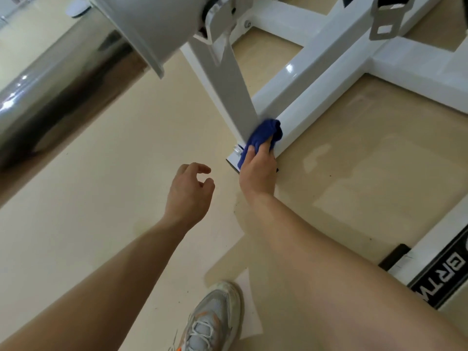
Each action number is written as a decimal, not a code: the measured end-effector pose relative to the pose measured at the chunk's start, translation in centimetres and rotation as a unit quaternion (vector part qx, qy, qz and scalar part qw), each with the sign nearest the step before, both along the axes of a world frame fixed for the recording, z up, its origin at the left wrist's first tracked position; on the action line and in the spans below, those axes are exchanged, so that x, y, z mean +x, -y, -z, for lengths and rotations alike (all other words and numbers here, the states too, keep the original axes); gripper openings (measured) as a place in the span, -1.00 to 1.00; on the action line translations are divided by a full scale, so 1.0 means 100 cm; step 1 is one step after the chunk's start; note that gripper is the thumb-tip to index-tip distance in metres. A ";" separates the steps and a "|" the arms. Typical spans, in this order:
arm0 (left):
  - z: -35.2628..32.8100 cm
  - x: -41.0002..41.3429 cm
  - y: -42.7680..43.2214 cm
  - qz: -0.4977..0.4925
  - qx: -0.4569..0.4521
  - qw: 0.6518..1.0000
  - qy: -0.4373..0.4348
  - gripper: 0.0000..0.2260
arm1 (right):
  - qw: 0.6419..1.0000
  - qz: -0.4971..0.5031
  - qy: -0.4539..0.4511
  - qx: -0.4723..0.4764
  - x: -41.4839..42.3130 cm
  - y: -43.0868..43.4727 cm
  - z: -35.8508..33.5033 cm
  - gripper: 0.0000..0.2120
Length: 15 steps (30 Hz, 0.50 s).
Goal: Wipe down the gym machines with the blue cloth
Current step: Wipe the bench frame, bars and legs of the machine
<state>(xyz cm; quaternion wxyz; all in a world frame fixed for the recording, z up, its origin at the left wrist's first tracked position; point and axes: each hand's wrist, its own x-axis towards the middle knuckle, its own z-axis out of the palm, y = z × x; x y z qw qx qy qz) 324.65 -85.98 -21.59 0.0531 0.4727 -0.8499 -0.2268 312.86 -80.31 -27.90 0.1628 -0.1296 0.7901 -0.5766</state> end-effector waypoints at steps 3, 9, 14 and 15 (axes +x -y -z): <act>0.004 -0.002 0.000 -0.007 0.001 1.000 0.013 -0.79 | 0.999 -0.023 0.046 0.009 -0.012 -0.008 -0.001 -0.56; 0.004 -0.019 -0.012 0.016 -0.013 0.999 0.039 -0.77 | 0.985 -0.044 -0.160 -0.048 -0.017 -0.010 -0.072 -0.46; -0.022 -0.033 -0.037 0.106 -0.058 0.983 0.140 -0.75 | 0.977 -0.111 -0.181 0.020 -0.040 -0.050 -0.097 -0.50; -0.030 -0.037 -0.041 0.121 -0.056 0.979 0.153 -0.74 | 0.977 -0.113 -0.176 0.047 -0.048 -0.068 -0.098 -0.52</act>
